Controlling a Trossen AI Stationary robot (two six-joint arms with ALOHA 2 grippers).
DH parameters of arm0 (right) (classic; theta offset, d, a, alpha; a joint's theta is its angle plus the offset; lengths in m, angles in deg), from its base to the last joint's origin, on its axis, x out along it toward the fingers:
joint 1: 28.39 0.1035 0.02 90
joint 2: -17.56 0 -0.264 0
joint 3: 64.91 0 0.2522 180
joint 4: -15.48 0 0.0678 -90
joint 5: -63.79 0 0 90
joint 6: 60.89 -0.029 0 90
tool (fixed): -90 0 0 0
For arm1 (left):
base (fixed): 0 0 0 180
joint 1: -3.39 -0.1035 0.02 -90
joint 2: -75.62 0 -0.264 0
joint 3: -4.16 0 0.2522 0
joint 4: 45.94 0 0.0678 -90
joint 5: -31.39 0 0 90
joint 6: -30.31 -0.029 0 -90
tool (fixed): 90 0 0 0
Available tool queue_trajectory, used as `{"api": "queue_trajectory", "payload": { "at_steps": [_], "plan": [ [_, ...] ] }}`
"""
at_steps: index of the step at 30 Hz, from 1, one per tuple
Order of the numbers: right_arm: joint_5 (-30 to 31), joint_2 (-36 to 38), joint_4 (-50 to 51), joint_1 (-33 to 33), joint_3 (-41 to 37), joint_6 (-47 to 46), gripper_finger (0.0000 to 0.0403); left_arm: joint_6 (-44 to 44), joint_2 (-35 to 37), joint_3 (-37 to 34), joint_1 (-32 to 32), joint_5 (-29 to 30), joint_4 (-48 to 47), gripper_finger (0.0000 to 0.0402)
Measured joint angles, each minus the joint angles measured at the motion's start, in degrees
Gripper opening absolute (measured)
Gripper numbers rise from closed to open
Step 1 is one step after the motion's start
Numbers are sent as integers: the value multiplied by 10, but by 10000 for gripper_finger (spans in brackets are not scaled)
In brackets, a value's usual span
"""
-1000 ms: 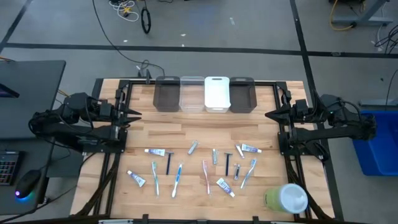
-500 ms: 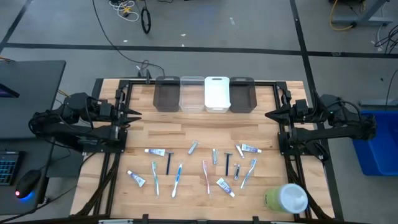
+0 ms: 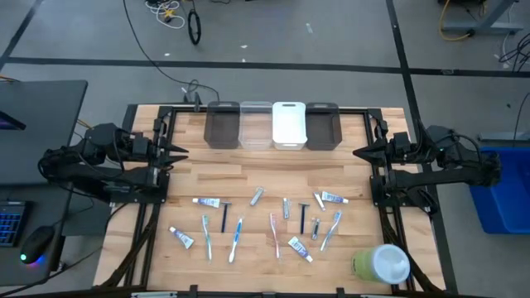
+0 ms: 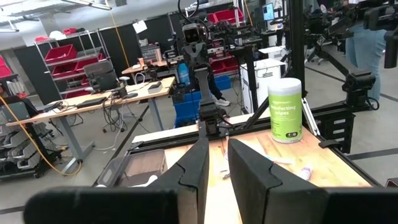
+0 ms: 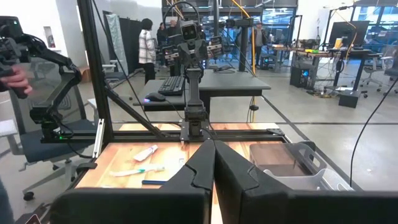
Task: Pick & Place Travel size toiletries
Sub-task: Put the white toothpaste into the left black bin
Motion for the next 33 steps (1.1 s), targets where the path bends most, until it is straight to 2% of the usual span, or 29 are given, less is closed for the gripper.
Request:
{"api": "queue_trajectory", "payload": {
  "at_steps": [8, 17, 23, 33],
  "plan": [
    [0, 0, 0, 0, 0, 0, 13, 49, 0, 0, 0, 2, 38, 69],
    [0, 0, 0, 0, 0, 0, 13, 45, -9, 0, 0, 30, 108, 69],
    [0, 0, 0, 0, 0, 0, 13, 50, -26, 0, 0, 21, 150, 67],
    [0, 0, 0, 0, 0, 0, 14, 49, -97, -1, 0, -20, 146, 24]
  ]
}}
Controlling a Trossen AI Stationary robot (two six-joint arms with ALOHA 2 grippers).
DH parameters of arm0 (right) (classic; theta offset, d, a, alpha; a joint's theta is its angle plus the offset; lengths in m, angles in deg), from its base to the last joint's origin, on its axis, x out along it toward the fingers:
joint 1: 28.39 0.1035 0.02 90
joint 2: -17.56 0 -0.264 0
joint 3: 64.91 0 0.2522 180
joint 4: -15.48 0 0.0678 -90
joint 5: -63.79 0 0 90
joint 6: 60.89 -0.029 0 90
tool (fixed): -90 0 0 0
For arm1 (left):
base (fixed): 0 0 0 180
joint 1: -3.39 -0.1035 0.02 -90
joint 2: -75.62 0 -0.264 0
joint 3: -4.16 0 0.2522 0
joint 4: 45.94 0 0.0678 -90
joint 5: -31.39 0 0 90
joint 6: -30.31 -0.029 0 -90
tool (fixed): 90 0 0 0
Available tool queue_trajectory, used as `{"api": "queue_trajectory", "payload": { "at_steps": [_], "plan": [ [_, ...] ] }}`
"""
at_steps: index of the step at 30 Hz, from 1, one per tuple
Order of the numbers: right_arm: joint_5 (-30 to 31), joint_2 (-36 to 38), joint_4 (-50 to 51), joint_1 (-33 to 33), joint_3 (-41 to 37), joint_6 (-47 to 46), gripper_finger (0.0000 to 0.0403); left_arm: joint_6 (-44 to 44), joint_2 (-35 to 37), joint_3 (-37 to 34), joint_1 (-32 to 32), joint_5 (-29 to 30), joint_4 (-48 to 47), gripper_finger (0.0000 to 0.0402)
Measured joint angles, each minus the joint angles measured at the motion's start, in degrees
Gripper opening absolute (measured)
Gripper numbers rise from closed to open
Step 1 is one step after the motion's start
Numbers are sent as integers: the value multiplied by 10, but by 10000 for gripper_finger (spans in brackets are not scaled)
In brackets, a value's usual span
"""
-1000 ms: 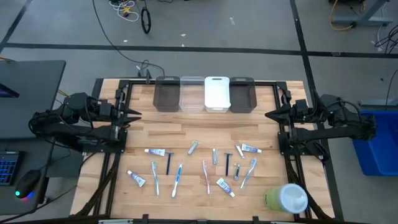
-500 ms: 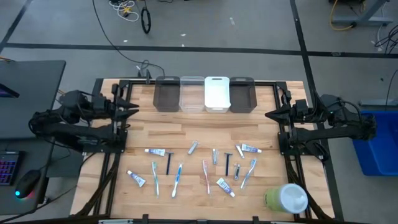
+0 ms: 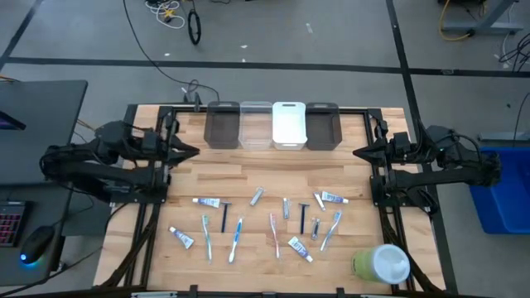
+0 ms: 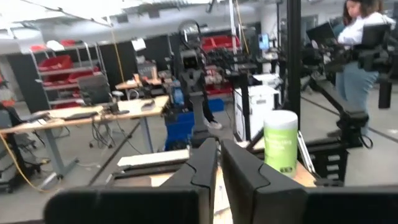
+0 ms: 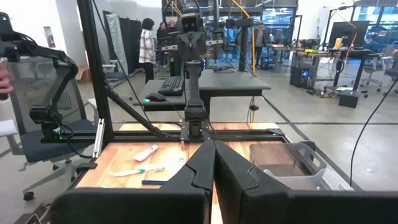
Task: Pick & Place Travel size toiletries
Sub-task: Put the white toothpaste into the left black bin
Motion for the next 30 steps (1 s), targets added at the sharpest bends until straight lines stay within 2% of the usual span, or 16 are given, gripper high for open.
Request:
{"api": "queue_trajectory", "payload": {
  "at_steps": [5, 12, 18, 30],
  "plan": [
    [0, 0, 0, 0, 0, 0, 14, 2, -41, 0, 0, -17, 0, 6],
    [0, 0, 0, 0, 0, 0, 14, 1, -88, 0, 0, -21, 0, 12],
    [0, 0, 0, 0, 0, 0, 14, 2, -86, 0, 0, -33, -1, 6],
    [0, 0, 0, 0, 0, 0, 13, 0, -91, 0, 0, -31, -91, 4]
  ]
}}
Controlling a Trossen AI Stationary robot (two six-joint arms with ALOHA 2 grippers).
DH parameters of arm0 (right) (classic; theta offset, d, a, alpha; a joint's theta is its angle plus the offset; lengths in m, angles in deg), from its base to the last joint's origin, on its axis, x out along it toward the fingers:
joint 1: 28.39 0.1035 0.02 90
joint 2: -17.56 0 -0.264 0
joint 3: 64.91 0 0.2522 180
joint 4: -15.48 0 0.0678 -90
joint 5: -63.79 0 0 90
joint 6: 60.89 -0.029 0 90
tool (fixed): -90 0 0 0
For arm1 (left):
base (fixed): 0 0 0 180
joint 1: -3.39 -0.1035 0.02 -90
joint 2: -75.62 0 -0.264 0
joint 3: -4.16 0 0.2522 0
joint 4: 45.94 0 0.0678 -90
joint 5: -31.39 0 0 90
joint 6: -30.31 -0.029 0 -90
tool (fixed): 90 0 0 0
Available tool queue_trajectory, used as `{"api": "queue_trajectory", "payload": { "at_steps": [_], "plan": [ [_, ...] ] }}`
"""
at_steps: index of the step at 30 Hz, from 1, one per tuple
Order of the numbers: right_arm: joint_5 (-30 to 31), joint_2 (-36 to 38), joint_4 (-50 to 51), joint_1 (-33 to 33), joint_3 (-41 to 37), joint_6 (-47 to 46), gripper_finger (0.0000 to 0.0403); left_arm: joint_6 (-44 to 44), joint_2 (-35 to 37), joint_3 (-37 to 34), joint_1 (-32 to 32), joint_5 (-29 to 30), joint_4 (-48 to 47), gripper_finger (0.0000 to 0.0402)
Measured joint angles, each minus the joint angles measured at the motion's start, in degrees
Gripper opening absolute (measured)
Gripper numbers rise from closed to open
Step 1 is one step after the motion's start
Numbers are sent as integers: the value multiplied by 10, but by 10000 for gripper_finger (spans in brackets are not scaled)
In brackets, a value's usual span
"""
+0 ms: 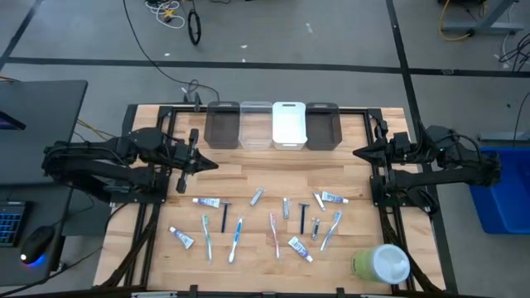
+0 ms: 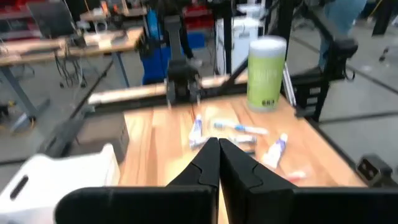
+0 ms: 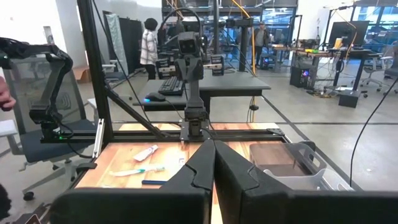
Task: Pick & Place Travel size toiletries
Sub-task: Put the white toothpaste into the left black bin
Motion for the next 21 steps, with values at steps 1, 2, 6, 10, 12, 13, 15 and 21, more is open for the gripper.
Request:
{"api": "queue_trajectory", "payload": {
  "at_steps": [1, 2, 6, 10, 12, 13, 15, 21],
  "plan": [
    [0, 0, 0, 0, 0, 0, 14, 1, -1, 0, 0, 0, -14, 4],
    [0, 0, 0, 0, 0, 0, 14, 4, -1, 0, 0, 0, -29, 4],
    [0, 0, 0, 0, 0, 0, 13, 10, -9, 0, 0, 0, -82, 4],
    [0, 0, 0, 0, 0, 0, 13, 10, -16, 0, 0, 0, -106, 4],
    [0, 0, 0, 0, 0, 0, 13, 10, -23, -1, 0, -2, -118, 5],
    [0, 0, 0, 0, 0, 0, 13, 10, -27, -1, 0, -6, -116, 6],
    [0, 0, 0, 0, 0, 0, 14, 11, -34, -1, 0, -13, -117, 6],
    [0, 0, 0, 0, 0, 0, 14, 25, -63, 0, 0, -40, -116, 7]
  ]
}}
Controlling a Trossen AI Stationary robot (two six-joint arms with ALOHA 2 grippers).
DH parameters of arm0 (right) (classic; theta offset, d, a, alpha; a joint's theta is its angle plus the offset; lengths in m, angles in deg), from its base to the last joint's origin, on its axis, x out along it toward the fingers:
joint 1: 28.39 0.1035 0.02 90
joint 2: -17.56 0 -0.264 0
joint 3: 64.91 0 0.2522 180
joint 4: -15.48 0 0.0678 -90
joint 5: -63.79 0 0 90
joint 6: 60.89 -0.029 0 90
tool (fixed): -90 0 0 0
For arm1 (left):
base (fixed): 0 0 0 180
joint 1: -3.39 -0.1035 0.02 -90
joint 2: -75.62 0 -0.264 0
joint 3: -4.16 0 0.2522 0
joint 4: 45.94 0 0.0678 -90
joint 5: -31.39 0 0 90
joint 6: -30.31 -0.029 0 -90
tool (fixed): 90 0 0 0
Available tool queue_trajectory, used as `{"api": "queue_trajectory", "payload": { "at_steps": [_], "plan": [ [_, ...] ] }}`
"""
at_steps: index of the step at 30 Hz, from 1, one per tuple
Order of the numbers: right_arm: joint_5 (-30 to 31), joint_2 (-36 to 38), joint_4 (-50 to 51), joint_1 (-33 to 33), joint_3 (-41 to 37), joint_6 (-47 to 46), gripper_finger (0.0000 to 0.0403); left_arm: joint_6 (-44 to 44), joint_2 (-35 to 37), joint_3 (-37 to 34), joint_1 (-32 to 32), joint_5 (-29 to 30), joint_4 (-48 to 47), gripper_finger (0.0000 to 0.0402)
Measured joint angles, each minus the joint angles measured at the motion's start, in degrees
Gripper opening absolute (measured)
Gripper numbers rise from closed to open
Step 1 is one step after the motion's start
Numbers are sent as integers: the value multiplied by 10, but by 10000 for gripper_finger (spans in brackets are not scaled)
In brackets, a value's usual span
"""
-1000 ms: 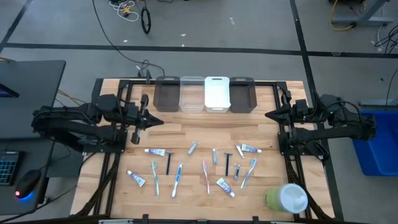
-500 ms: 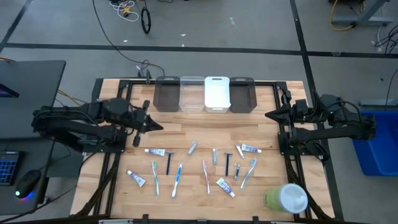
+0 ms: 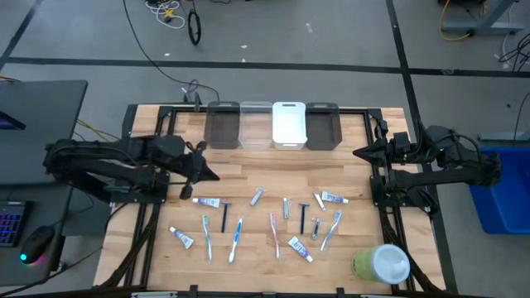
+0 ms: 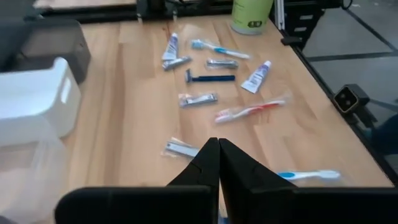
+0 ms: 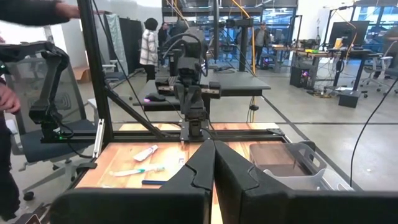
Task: Pick & Place Travel size toiletries
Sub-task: Put the white toothpaste into the left black bin
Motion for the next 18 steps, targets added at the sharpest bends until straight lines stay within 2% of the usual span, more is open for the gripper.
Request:
{"api": "queue_trajectory", "payload": {
  "at_steps": [9, 18],
  "plan": [
    [0, 0, 0, 0, 0, 0, 13, 4, -12, 0, 0, 0, -20, 19],
    [0, 0, 0, 0, 0, 0, 14, 3, -22, 44, 0, 21, -118, 7]
  ]
}}
